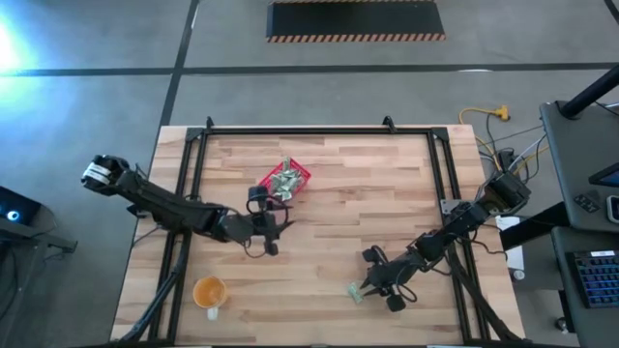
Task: Pick and place Stevia / Truvia into bins
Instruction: Put the white stevia packet into the red bin
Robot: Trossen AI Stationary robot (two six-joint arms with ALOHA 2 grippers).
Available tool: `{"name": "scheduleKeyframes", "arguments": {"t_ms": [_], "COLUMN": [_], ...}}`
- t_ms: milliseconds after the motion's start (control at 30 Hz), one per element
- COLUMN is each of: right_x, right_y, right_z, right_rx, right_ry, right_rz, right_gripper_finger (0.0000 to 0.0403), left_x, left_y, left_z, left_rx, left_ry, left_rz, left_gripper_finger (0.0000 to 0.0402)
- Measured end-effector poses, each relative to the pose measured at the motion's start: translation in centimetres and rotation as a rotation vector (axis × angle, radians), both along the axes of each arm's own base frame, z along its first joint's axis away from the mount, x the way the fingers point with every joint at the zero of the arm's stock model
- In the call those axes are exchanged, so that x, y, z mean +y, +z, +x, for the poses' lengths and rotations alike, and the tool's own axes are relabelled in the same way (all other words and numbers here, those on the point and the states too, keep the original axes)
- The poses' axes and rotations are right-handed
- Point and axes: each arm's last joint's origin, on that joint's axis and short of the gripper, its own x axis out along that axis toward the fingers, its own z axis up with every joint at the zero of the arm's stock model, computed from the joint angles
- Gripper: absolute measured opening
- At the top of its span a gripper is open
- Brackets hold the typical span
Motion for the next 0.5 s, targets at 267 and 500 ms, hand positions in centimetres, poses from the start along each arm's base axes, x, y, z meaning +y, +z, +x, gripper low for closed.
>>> {"name": "scheduleKeyframes", "arguments": {"t_ms": [267,500], "right_x": [0.2,1.2], "right_y": [0.0,-1.1], "right_z": [0.3,1.5], "right_rx": [-0.056,-0.086], "right_ry": [0.018,0.082], "right_rz": [0.005,-0.014], "right_gripper_finger": [0.0086,0.0086], "left_x": [-0.6,-0.6], "left_y": [0.2,0.2], "left_z": [-0.1,-0.1], "left_rx": [-0.005,-0.004], "left_ry": [-0.025,-0.025], "left_rz": [-0.001,-0.001], "left_gripper_finger": [0.0162,0.0162]}}
